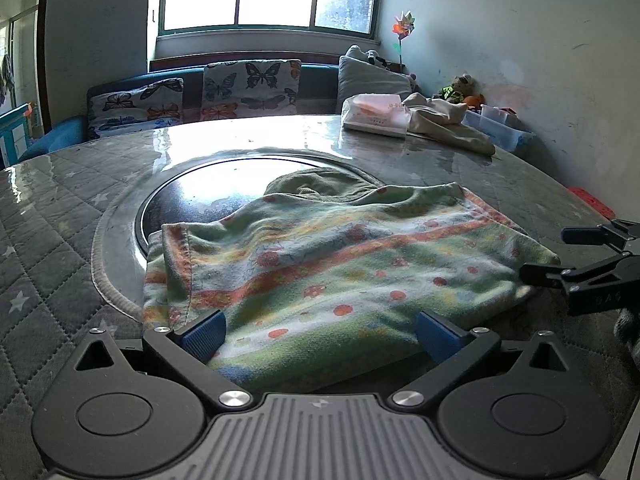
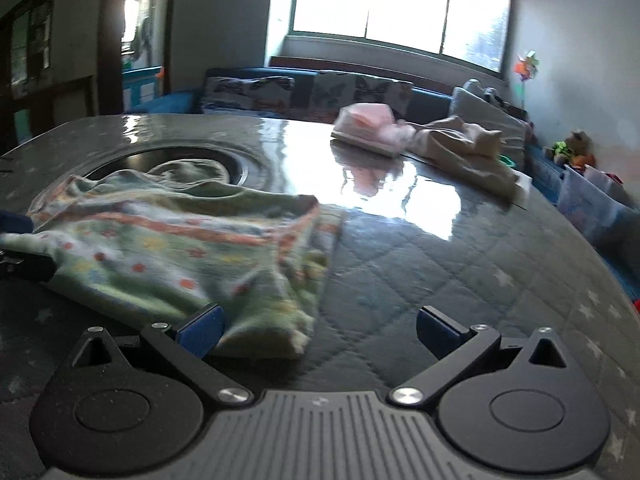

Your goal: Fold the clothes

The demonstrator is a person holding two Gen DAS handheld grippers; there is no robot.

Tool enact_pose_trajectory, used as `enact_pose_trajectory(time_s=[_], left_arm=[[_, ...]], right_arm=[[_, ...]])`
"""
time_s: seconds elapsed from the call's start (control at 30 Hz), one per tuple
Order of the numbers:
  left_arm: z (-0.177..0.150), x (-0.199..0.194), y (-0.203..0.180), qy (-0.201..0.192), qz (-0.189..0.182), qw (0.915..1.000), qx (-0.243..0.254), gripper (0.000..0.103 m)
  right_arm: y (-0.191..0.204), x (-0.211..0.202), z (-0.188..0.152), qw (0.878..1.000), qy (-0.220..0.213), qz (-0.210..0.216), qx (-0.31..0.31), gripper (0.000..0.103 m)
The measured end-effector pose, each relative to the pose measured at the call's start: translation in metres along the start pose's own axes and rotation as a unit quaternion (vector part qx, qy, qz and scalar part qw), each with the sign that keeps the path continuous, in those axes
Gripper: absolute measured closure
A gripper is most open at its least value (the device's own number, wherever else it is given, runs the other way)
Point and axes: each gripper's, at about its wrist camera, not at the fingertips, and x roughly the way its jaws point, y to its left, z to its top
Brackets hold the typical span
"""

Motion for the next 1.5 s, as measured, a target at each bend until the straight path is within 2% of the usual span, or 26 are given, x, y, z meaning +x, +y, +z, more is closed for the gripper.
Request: enact_pose_trajectory(time_s=[0.2,0.4,0.5,0.77,0.97,1.07,1.1,1.17,1.27,1.5], left_arm=[[-0.001,0.000,-0.001,-0.001,0.002,1.0000,0.000,0.000],[0.000,0.000,-0.001,0.002,0.005,1.0000,0.002,0.000],[0.000,0.001,-0.002,0.004,0.007,1.0000,0.003,0.000],[0.001,0.001,-0.004,0.010,0.009,0.9999,0.003,0.000],[0.004,0.000,-0.006,0.015,0.014,0.9997,0.009,0.000],[0.008,-0.009,-0.011,-0.002,0.025,0.9995,0.016,0.000],[0.009,-0.014,-0.014,-0.011,0.021,0.9995,0.021,0.000],[0.010,-0.025,-0.020,-0.029,-0.010,0.9990,0.033,0.000],[0.008,-0.036,-0.029,-0.042,-0.082,0.9949,0.041,0.000],[0.002,-0.021,-0.026,-0.019,-0.110,0.9937,0.009,0.000]], right_arm=[[-0.012,-0.002,-0.002,1.000,0.000,-0.009,0.020,0.000],[-0.005,0.001,0.009,1.000,-0.012,-0.014,0.011,0.000],[-0.001,0.005,0.017,1.000,-0.020,-0.001,0.005,0.000],[-0.004,0.030,0.021,0.999,0.021,0.028,0.021,0.000],[-0.011,0.033,0.018,0.998,0.031,0.044,0.043,0.000],[-0.012,0.034,0.018,0.997,0.030,0.047,0.047,0.000],[-0.012,0.034,0.018,0.997,0.030,0.048,0.047,0.000],[-0.013,0.034,0.018,0.997,0.030,0.048,0.048,0.000],[-0.013,0.034,0.018,0.997,0.030,0.048,0.048,0.000],[-0.013,0.035,0.018,0.997,0.029,0.048,0.048,0.000]])
